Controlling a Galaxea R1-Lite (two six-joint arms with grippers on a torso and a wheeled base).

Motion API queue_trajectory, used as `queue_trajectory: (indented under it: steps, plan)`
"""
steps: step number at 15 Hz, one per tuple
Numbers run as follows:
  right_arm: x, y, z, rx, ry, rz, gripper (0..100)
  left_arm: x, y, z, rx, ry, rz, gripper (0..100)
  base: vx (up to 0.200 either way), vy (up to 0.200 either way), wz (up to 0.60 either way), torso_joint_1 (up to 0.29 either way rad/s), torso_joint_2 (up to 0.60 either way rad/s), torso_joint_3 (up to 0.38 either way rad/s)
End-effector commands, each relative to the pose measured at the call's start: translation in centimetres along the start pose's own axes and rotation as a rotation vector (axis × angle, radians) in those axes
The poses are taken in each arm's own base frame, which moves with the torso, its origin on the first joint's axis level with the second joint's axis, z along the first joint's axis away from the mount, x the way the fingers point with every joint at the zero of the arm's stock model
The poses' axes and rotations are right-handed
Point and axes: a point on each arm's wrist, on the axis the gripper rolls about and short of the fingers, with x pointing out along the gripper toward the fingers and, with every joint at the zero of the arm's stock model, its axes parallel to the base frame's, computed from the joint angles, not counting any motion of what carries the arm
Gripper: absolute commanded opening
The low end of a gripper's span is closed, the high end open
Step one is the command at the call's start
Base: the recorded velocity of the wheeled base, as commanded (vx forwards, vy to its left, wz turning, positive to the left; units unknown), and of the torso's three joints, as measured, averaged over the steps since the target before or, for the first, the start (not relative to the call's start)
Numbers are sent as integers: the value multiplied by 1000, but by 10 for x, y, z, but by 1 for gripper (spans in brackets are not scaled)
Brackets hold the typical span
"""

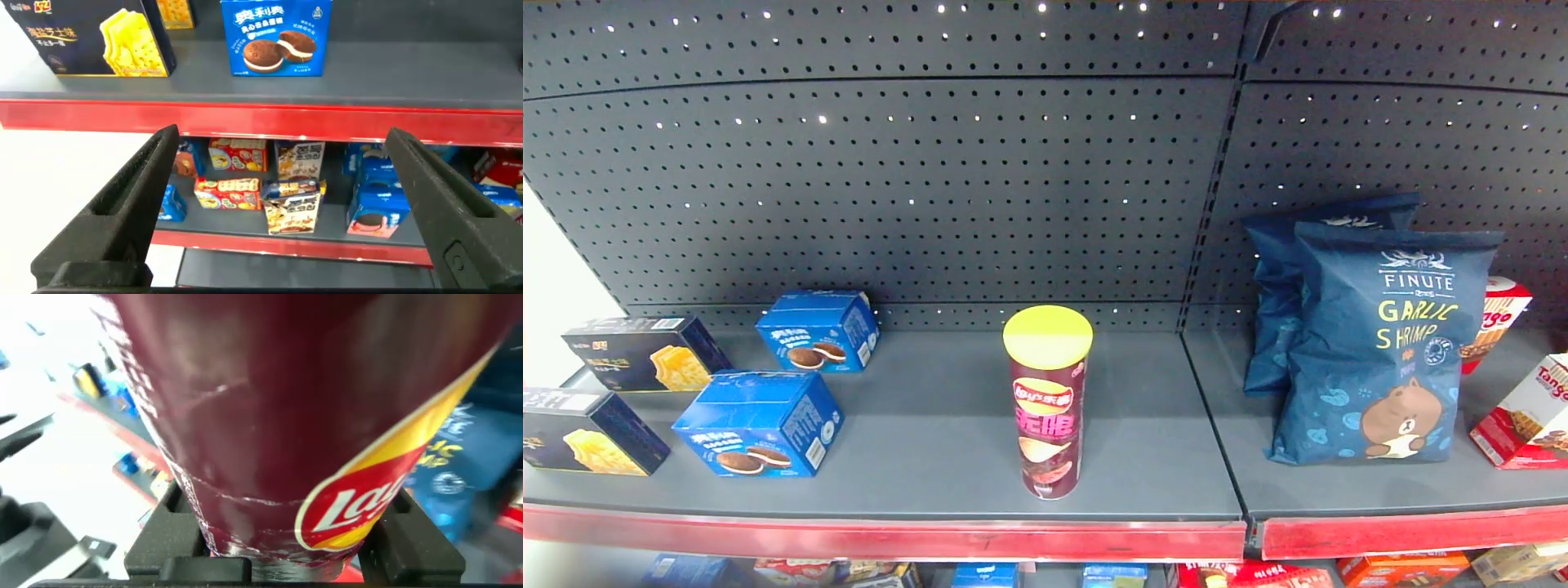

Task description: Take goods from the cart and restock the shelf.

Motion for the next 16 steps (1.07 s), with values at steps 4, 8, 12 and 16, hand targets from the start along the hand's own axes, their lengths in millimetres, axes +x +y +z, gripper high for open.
queue_trajectory:
  steps: [4, 8, 12, 16]
  plan:
    - [11, -1, -21, 0, 84, 42, 0, 0, 0, 0, 0, 3, 1, 100, 0, 0, 0, 0, 0, 0]
    - [55, -7, -26, 13, 125, 35, 0, 0, 0, 0, 0, 2, 1, 100, 0, 0, 0, 0, 0, 0]
    - [102, -13, -47, 21, 147, 35, 0, 0, 0, 0, 0, 3, 1, 100, 0, 0, 0, 0, 0, 0]
    - [135, -18, -82, 64, 167, 33, 0, 0, 0, 0, 0, 3, 3, 100, 0, 0, 0, 0, 0, 0]
